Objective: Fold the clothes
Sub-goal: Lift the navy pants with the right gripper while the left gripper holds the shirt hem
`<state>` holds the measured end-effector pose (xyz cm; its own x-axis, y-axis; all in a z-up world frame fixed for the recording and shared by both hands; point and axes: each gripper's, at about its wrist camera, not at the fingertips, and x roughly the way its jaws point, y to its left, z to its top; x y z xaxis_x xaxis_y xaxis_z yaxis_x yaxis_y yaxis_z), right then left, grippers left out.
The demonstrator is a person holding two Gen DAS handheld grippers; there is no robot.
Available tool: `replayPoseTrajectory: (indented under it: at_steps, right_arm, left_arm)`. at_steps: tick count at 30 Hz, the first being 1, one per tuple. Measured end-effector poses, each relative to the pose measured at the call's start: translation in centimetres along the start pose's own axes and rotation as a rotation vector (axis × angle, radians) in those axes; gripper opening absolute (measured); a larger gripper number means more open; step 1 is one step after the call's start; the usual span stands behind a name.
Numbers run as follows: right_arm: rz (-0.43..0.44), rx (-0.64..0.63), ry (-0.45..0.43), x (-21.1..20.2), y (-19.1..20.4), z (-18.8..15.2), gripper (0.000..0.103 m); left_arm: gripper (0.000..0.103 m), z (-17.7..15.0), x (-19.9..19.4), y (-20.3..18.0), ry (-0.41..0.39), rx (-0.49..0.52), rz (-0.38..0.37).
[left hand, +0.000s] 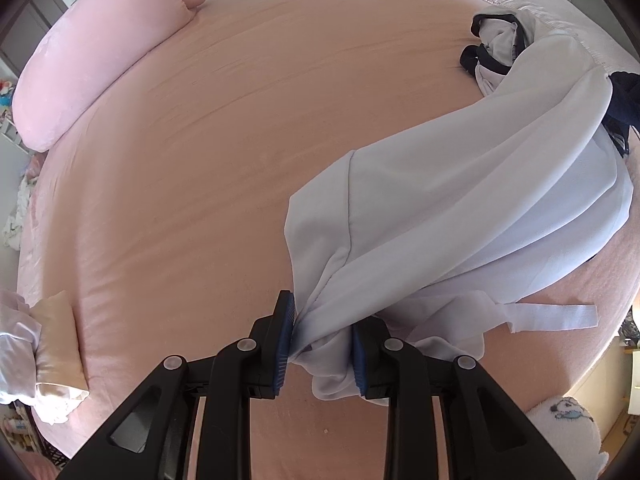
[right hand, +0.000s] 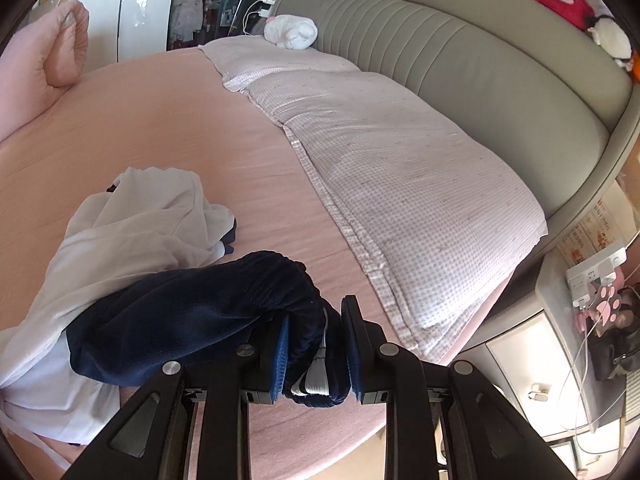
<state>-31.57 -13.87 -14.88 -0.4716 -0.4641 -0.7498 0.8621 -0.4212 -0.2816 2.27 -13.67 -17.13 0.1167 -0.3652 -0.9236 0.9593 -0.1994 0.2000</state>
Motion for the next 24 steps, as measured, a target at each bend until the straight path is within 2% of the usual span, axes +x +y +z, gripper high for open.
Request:
replayPoseTrajectory:
  at_steps: [2,6,15,21,24]
  right_arm:
    - [-0.051,0.015,-0.024,0.0,-1.2,1.1,0.023]
    - [-0.085,0.051,-0.054,-0.4,-4.1,3.6,0.023]
    - [-0.253,0.088,-0.180,-3.8,-8.7,8.2,0.023]
    - [-0.260,0.054,-0.253,-6.7,-9.1,11.7,0.023]
    - [-0.304,0.035,-0.301,-8.3,-8.8,12.7,0.023]
  left_arm:
    - [0.024,0.2,0.0,0.2,0.006,-0.014,-0.009]
    - [0.024,0.6,-0.1,0.2,0.014,-0.016,-0.005]
    - [0.024,1.5,-0.5,0.0,0.027,-0.013,0.006]
    - [0.025,2.1,-0.7,0.0,0.035,-0.027,0.005]
    - [0.025,2.3,-0.9,0.0,0.032,-0.030,0.006]
